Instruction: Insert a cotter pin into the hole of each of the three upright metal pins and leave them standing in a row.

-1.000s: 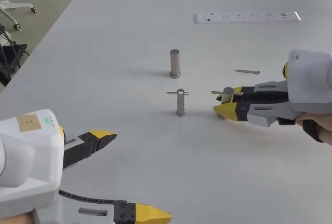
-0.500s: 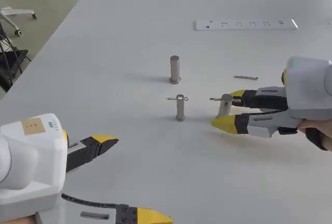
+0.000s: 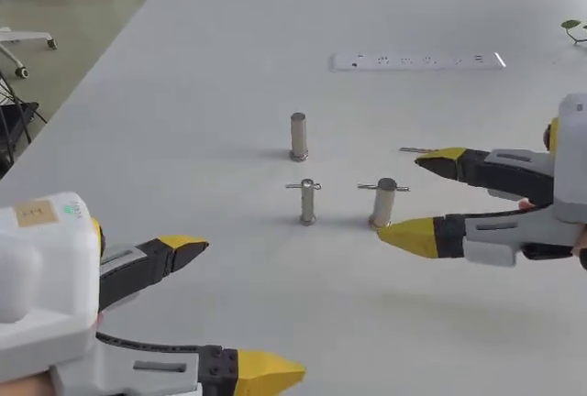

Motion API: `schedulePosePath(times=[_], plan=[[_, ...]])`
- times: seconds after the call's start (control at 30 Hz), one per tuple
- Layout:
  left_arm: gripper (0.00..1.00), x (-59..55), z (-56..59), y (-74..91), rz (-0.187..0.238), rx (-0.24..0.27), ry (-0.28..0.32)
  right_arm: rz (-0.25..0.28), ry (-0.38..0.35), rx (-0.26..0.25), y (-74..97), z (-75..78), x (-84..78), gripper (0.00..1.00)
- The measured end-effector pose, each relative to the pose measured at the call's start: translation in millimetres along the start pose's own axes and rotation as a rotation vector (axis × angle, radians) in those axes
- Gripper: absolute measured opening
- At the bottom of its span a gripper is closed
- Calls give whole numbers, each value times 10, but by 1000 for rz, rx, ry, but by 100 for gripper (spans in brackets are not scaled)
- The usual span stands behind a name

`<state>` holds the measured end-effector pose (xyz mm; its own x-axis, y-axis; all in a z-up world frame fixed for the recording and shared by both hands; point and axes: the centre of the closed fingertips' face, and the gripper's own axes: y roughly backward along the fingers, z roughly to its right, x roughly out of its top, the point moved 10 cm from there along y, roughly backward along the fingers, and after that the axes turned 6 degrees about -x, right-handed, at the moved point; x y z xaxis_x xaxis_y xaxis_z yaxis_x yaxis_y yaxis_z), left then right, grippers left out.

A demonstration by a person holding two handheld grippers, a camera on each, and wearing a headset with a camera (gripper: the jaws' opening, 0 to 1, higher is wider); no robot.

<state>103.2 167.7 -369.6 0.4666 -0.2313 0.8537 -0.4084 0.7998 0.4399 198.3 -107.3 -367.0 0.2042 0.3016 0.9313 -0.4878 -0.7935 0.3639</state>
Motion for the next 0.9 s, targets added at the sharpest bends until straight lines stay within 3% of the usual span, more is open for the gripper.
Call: schedulePosePath(times=[0.13, 0.27, 0.37, 0.6, 0.9], plan=[[97, 26, -16, -15, 30, 12, -4, 3, -30, -16, 84, -116, -12, 71], [99, 68, -60, 0, 87, 38, 31, -6, -63, -48, 167, -214, -9, 82], [99, 81, -71, 3, 94, 39, 35, -14, -94, -70, 230, -251, -5, 87], [99, 111, -79, -9, 108, 26, 41, -21, -136, -98, 377, -321, -39, 90], [99, 186, -165, -66, 107, -1, 45, -47, -218, -165, 514, -358, -58, 98]])
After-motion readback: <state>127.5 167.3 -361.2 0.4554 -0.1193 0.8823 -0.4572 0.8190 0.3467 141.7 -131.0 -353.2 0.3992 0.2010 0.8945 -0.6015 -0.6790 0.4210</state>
